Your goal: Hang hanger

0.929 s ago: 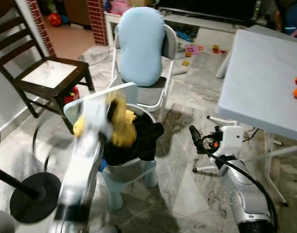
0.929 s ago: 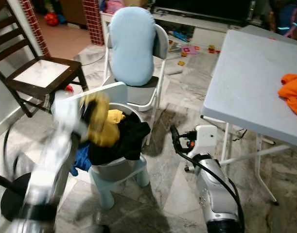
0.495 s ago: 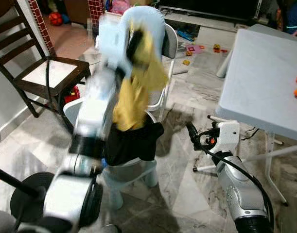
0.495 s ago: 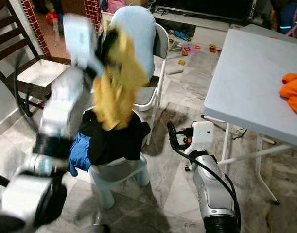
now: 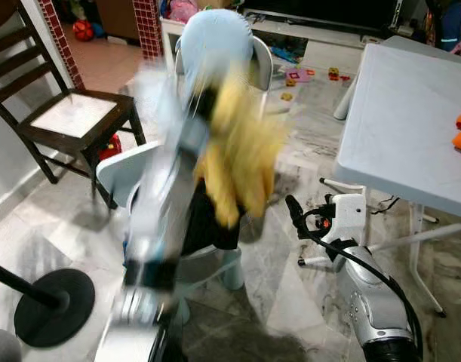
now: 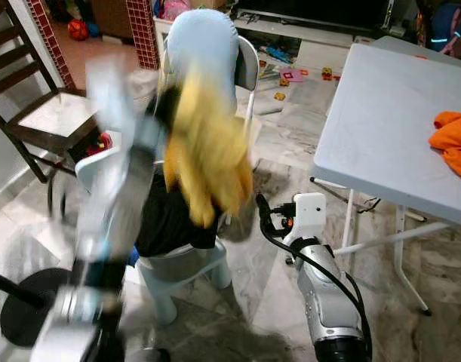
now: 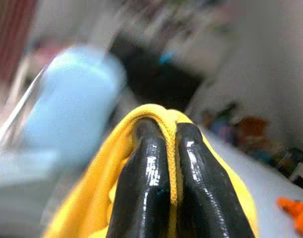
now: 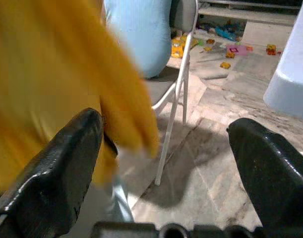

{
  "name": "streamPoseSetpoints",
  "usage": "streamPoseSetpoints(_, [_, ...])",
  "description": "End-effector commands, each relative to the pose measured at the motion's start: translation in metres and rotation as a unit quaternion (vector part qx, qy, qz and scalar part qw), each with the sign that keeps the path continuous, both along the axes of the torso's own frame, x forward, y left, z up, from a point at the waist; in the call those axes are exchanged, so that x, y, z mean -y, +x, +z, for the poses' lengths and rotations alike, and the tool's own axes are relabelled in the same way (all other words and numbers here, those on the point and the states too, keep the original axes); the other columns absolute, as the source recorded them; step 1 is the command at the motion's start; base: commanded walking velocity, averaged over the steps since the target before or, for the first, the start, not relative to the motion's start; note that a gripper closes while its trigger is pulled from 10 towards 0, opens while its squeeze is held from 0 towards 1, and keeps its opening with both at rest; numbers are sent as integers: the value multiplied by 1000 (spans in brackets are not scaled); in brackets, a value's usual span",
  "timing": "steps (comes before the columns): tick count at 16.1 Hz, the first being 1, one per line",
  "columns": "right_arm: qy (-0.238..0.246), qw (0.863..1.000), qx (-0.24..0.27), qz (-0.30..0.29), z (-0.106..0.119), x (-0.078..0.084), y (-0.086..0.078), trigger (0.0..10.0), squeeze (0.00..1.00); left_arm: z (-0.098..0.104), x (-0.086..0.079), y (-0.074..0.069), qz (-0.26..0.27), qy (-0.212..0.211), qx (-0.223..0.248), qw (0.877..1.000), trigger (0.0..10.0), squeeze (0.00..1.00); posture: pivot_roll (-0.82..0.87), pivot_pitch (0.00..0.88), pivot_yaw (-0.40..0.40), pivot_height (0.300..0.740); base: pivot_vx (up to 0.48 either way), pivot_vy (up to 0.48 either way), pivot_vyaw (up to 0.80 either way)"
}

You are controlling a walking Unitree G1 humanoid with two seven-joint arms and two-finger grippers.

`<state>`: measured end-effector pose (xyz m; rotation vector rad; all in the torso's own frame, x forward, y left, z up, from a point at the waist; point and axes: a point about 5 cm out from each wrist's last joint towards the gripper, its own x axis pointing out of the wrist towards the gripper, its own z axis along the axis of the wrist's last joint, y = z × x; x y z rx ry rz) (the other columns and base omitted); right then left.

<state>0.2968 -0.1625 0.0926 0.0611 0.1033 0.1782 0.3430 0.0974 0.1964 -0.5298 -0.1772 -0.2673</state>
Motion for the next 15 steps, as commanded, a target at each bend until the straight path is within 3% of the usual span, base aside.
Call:
streamPoseSetpoints(1, [-8, 1000, -1, 9, 2, 1, -1, 10000, 0, -14, -3, -5, -4, -24, -27, 999, 5412, 0, 59, 147, -78, 740, 0, 0, 0])
streamPoseSetpoints(2, [-12, 1000, -2, 15, 3, 1, -1, 10000, 0, -42, -10, -15, 9, -35, -71, 997, 8745, 0, 59, 167, -103, 740, 0, 0, 0])
streamPoseSetpoints(3, [-15, 1000, -2, 20, 5, 2, 0, 10000, 0, -63, -18, -23, 21, -43, -97, 994, 10000, 0, 59, 174, -110, 740, 0, 0, 0])
streamPoseSetpoints(5, [-18, 1000, -2, 22, 6, 3, 2, 10000, 0, -77, -28, -27, 45, -51, -126, 990, 10000, 0, 54, 179, -117, 740, 0, 0, 0])
streamPoseSetpoints(6, [-19, 1000, -1, 23, 8, 3, 3, 10000, 0, -83, -41, -24, 74, -76, -141, 984, 10000, 0, 50, 182, -118, 740, 0, 0, 0])
streamPoseSetpoints(9, [-23, 999, -2, 25, 7, 3, -2, 10000, 0, -86, -74, -21, 128, -127, -165, 970, 10000, 0, 35, 192, -116, 740, 0, 0, 0])
streamPoseSetpoints(10, [-24, 999, -3, 25, 7, 3, -3, 10000, 0, -86, -76, -21, 132, -128, -165, 969, 10000, 0, 35, 192, -116, 740, 0, 0, 0])
streamPoseSetpoints(11, [-25, 999, -3, 26, 6, 2, -4, 10000, 0, -85, -81, -21, 141, -128, -162, 968, 10000, 1000, 34, 195, -115, 740, 0, 0, 0])
streamPoseSetpoints(13, [-27, 999, -5, 28, 6, 2, -6, 10000, 0, -85, -104, -28, 209, -112, -157, 959, 10000, 1000, 34, 198, -114, 740, 0, 0, 0])
streamPoseSetpoints(15, [-29, 999, -6, 28, 6, 3, -6, 10000, 0, -96, -112, -40, 241, -72, -176, 952, 10000, 1000, 39, 202, -114, 740, 0, 0, 0])
